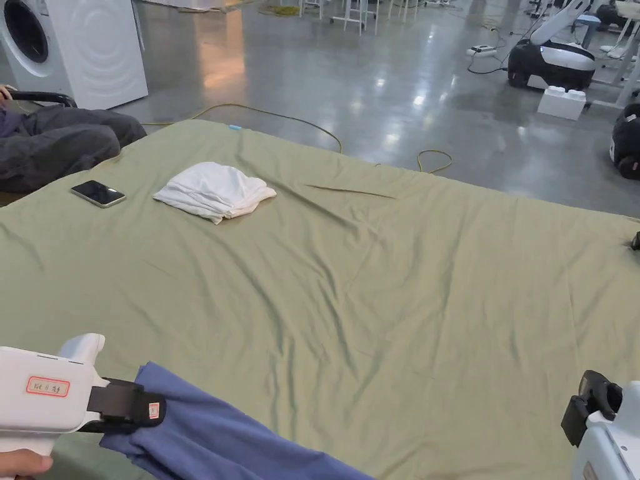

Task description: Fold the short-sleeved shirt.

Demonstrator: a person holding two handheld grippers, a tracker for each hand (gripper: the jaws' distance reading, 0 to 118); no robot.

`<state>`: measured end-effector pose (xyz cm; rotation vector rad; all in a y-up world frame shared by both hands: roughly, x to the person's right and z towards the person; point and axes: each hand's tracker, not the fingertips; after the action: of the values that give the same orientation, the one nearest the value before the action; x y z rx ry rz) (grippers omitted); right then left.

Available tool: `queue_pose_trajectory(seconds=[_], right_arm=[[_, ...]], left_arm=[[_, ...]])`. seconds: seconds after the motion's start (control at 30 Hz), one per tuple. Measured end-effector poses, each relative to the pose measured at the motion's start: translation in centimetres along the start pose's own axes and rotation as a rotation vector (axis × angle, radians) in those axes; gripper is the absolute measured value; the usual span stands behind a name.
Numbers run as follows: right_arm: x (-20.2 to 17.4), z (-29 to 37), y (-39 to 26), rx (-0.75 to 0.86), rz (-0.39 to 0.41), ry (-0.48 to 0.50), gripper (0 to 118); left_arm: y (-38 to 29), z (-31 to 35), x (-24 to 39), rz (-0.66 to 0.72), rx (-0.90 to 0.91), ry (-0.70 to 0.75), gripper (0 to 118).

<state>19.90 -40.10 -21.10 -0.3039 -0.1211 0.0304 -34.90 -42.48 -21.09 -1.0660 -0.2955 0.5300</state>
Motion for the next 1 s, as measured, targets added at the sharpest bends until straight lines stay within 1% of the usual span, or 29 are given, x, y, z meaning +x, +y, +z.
queue_pose_trajectory(seconds=[0.07, 0.17, 0.23, 0.4, 0.47, 0.63, 0.7, 0.77, 0.87, 0.9, 0.93, 1.0], right_arm=[[0.0, -0.1, -0.1, -0.003, -0.008, 0.003, 0], [0.1, 0.0, -0.3, -0.007, -0.013, 0.010, 0], [0.2, 0.1, -0.5, -0.011, -0.013, 0.010, 0], [0.9, 0.2, -1.0, -0.025, -0.022, 0.005, 0], [1.2, 0.3, -1.2, -0.031, -0.027, 0.000, 0], [2.2, 0.5, -1.7, -0.048, -0.040, -0.019, 0], [2.6, 0.6, -1.9, -0.055, -0.042, -0.027, 0], [2.9, 0.7, -2.1, -0.063, -0.042, -0.036, 0], [3.4, 0.9, -2.4, -0.074, -0.046, -0.047, 0], [3.6, 0.9, -2.5, -0.076, -0.048, -0.051, 0], [3.7, 1.0, -2.5, -0.079, -0.049, -0.053, 0], [3.9, 1.1, -2.7, -0.083, -0.051, -0.057, 0]], left_arm=[[-0.3, -0.4, 1.1, -0.001, -0.010, -0.045, 10], [-0.9, -1.3, 3.4, 0.003, -0.030, -0.164, 10], [-1.8, -1.9, 6.0, -0.014, -0.053, -0.216, 10], [-2.7, -5.7, 9.9, -0.074, -0.107, -0.224, 10], [-3.2, -7.9, 11.7, -0.088, -0.149, -0.202, 10], [-5.2, -14.6, 15.1, -0.147, -0.280, -0.095, 10], [-5.9, -16.8, 16.0, -0.158, -0.323, -0.055, 10], [-6.1, -19.4, 15.6, -0.169, -0.357, -0.017, 10], [-7.3, -20.8, 16.4, -0.189, -0.365, 0.048, 10], [-7.5, -21.1, 16.5, -0.188, -0.359, 0.072, 12], [-7.6, -21.2, 16.6, -0.184, -0.352, 0.074, 20], [-7.7, -21.0, 16.7, -0.172, -0.335, 0.049, 43]])
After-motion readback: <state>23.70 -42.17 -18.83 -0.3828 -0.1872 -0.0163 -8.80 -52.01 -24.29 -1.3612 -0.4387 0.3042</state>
